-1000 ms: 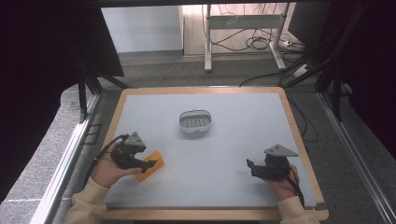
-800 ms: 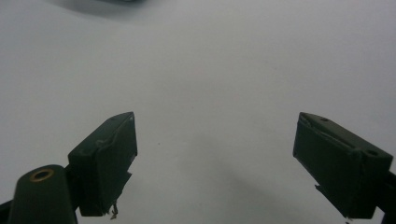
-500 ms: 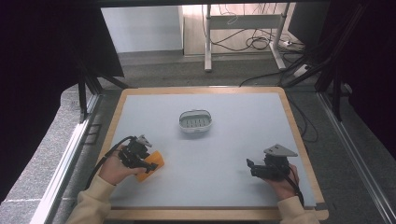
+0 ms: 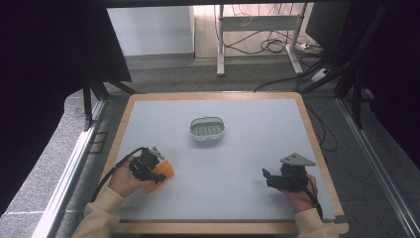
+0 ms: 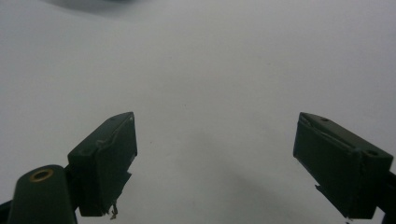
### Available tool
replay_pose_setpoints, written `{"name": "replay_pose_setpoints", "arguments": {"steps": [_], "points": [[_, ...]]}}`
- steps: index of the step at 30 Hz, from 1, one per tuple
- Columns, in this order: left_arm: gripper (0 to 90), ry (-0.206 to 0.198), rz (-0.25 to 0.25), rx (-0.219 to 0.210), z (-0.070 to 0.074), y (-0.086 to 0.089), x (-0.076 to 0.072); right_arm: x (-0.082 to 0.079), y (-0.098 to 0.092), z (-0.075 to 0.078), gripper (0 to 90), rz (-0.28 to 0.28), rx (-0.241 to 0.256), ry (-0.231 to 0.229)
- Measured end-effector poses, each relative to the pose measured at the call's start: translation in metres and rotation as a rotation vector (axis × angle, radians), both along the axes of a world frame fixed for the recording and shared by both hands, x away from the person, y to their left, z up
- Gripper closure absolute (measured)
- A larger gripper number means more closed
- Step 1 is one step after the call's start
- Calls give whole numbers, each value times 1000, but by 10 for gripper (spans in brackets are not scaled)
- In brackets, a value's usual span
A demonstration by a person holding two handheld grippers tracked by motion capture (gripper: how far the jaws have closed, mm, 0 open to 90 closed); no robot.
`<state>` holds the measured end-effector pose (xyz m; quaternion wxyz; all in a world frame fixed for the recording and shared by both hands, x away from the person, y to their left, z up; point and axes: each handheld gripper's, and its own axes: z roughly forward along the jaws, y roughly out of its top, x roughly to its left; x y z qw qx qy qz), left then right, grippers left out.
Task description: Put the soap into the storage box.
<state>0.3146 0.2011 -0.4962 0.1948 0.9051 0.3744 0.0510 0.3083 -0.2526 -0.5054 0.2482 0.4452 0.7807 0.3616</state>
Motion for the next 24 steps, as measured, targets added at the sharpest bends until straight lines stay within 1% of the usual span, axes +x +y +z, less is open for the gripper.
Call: {"name": "replay_pose_setpoints", "arguments": {"steps": [3,6,8,9,10,11,14,18,21,24], "points": [[616,2,3,-4,0,0,0,0,0,0,138,0,3,3],[617,3,-4,-6,0,1,0,-1,0,1,137,5,10,-3],[618,-7,-14,2,1,0,-1,-1,0,1,137,6,11,-2],[618,-17,-18,15,1,-1,-1,-1,0,1,137,6,11,-2],[618,-27,-9,15,2,-1,-2,-1,0,1,137,6,10,-1],[618,-30,-12,19,3,0,-2,-1,0,1,137,6,10,-1],[618,-36,-12,-13,9,4,-3,-1,0,1,136,10,11,1],[618,-59,-1,-32,16,8,-5,-1,0,1,136,11,12,-1],[619,-66,6,-57,20,10,-6,-1,1,0,136,10,9,0],[618,-69,7,-67,20,9,-7,-1,1,0,136,14,7,2]]}}
